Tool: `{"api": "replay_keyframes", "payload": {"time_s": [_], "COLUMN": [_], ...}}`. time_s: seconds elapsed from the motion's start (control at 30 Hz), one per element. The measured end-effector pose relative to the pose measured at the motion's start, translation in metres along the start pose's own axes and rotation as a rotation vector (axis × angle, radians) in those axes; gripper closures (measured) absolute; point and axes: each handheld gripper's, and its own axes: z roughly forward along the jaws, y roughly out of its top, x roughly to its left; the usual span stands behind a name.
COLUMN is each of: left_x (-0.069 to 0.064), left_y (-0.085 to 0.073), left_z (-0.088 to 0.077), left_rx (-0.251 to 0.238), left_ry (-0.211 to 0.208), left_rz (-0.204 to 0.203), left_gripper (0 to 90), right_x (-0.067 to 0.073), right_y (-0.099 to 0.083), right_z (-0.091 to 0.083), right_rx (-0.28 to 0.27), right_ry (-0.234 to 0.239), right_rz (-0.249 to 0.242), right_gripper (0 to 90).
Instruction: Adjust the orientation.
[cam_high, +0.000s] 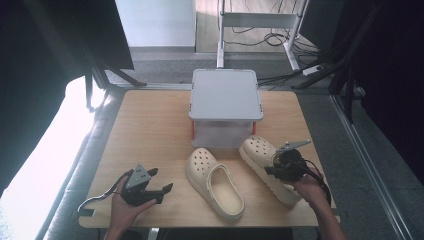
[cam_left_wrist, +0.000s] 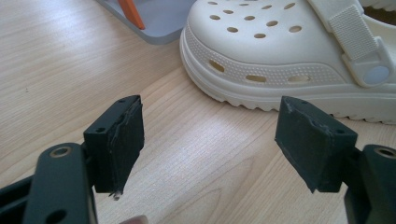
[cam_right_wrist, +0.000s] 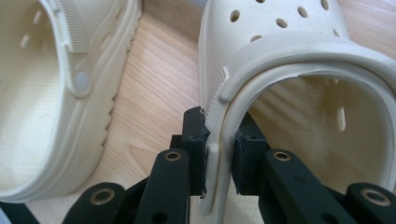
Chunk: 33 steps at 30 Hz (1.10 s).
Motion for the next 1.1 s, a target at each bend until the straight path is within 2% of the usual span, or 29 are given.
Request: {"api": "replay_keyframes", "payload": {"time_s": [0.53, 0.8, 1.1], "left_x": [0.000, 0.000, 0.000], "left_y": [0.000, 0.000, 0.000], "left_z": [0.000, 0.000, 0.000], "left_rx": [0.000, 0.001, 0.001], "left_ry": [-0.001, 0.000, 0.001], "left_rz": [0.000, 0.002, 0.002], "left_gripper": [24.4, 24.4, 24.4], "right_x": [0.039, 0.051, 0.063], "right_y": [0.017, 0.029, 0.037], "right_z": [0.026, 0.040, 0.052], "right_rx": [0.004, 0.012, 0.025], "right_ry": [0.048, 0.059, 0.076], "right_rz": [-0.049, -0.067, -0.066], "right_gripper": [77.8, 77.7, 77.1]}}
